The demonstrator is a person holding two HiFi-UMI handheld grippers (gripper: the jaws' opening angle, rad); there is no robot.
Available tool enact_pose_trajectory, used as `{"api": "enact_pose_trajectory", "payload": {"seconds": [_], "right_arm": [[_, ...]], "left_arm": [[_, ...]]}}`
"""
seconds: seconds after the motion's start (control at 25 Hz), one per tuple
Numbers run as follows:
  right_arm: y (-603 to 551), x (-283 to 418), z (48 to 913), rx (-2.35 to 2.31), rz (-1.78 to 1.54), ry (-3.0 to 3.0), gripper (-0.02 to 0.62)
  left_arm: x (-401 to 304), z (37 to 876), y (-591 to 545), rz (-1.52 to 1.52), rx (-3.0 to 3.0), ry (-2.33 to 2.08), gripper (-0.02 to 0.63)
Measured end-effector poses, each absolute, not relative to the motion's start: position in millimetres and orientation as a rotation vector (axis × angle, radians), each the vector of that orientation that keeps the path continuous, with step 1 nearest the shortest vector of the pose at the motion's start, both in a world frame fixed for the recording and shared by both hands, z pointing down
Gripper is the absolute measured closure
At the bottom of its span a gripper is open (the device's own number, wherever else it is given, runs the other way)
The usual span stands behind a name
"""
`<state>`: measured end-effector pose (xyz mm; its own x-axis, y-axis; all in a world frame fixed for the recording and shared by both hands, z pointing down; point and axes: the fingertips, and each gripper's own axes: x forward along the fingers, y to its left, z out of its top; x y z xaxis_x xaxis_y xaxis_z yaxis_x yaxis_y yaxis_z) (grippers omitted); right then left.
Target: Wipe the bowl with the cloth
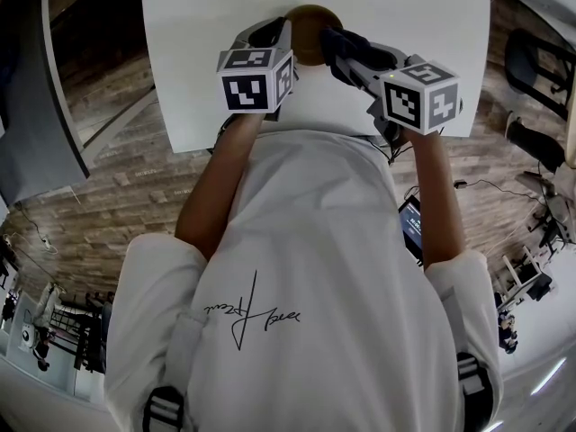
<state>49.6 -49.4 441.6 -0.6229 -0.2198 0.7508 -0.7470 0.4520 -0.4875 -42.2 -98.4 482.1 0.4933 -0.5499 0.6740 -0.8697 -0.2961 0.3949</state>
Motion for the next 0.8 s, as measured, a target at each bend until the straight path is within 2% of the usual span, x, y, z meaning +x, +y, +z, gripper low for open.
{"api": "enact_pose_trajectory", "payload": {"seconds": [0.8], "right_arm": [[-37.9, 24.7, 443.7, 0.739, 1.147, -2.113, 0.489]], "left_arm": [[-40.3, 481.9, -99.3, 0.534, 1.977, -1.165, 0.600]]}}
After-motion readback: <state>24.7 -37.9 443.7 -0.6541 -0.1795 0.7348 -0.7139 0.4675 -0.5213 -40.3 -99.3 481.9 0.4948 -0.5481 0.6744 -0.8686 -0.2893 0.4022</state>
